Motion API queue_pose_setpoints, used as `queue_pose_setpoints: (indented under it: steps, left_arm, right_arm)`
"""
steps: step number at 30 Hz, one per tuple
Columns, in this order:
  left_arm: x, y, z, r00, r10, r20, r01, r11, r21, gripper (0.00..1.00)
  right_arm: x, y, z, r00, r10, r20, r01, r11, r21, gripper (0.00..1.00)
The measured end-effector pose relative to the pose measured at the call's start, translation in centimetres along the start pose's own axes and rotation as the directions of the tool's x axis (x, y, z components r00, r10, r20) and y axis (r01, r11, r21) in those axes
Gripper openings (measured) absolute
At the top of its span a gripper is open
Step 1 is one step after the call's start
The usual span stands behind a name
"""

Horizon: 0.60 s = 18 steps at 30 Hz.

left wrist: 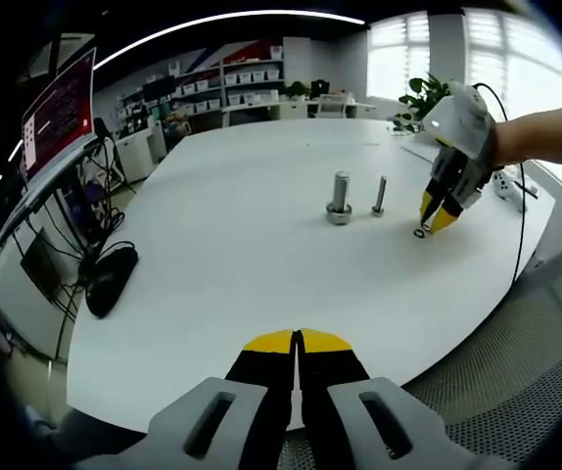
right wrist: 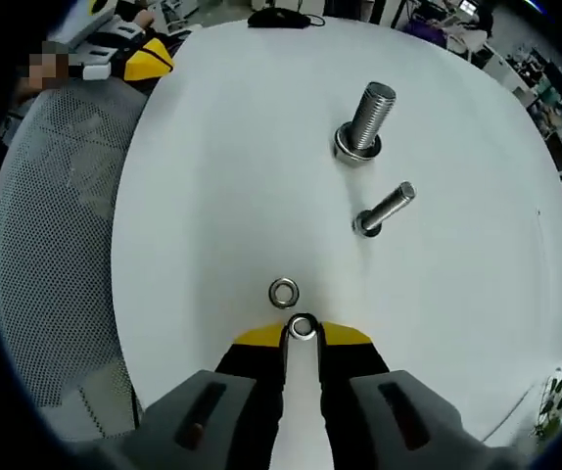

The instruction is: Place the washer onto the threaded stud by aligning its center hole with the stud, sliding it down to the base, and recovering from edge contact or off-axis alignment until the washer reaches the visible bottom stop.

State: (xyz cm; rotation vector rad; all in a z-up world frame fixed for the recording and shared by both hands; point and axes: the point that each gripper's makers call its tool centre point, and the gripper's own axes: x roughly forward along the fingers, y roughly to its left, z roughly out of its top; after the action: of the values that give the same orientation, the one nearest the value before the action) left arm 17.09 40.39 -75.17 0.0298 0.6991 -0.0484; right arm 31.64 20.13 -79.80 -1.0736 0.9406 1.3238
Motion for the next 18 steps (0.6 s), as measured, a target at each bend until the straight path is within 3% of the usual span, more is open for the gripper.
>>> queue_pose_setpoints:
  steps: [12, 18]
  left_arm:
    - [0.0, 0.0, 0.0, 1.0, 0.001, -0.003, -0.001, 1.0, 0.001, 0.0]
    - [0.1, 0.0, -0.1, 1.0, 0.001, -0.006, -0.001, 1.0, 0.002, 0.0]
  right_arm:
    - [-1.9, 0.0, 1.9, 0.996, -0.016, 0.093, 0.007, 0.995, 0.102, 0.14]
    - [-3.0, -1.0, 3.5, 0.988, -0.053, 0.148, 0.03, 0.987, 0.158, 0.14]
